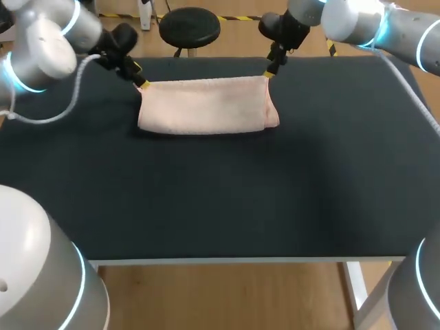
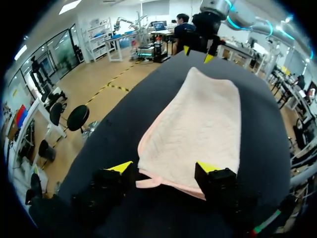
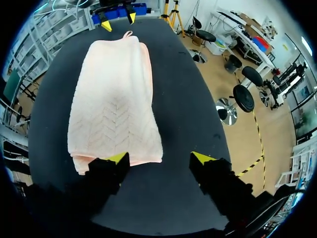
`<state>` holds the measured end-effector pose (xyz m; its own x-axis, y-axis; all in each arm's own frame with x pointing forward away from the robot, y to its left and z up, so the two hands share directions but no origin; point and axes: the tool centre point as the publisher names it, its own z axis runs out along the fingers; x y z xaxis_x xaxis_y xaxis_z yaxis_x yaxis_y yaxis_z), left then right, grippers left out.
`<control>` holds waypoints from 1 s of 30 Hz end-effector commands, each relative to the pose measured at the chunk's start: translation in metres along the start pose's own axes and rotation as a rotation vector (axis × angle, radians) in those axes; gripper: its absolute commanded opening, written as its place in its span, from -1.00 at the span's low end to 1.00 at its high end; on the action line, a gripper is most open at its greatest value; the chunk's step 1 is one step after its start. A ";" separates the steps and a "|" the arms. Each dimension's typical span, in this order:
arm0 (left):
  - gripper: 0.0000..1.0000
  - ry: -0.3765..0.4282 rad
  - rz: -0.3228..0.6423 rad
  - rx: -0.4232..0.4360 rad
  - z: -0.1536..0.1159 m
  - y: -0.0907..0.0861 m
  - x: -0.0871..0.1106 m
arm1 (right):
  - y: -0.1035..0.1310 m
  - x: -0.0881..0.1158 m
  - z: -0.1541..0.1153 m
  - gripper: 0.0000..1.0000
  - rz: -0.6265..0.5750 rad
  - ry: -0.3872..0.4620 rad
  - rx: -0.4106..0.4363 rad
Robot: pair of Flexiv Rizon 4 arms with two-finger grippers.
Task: Fold the towel
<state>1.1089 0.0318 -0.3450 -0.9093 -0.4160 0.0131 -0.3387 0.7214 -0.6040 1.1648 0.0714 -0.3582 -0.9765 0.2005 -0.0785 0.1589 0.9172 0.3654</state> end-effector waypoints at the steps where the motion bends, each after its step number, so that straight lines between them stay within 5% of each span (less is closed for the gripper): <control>1: 1.00 0.078 0.049 0.172 -0.031 0.020 0.016 | -0.007 0.017 -0.013 1.00 0.012 -0.025 -0.013; 11: 1.00 0.165 0.229 0.290 -0.062 0.051 0.060 | -0.011 0.038 -0.004 1.00 0.048 0.014 -0.033; 22: 1.00 0.242 0.282 0.297 -0.063 0.073 0.078 | -0.010 0.052 -0.002 1.00 0.076 0.019 -0.039; 30: 1.00 0.205 0.304 0.296 -0.062 0.073 0.084 | -0.007 0.056 -0.008 1.00 0.055 0.023 -0.037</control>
<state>0.9990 0.0849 -0.3384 -0.9968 -0.0608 -0.0523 0.0063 0.5911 -0.8066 1.1115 0.0732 -0.3638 -0.9693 0.2440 -0.0315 0.2102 0.8877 0.4096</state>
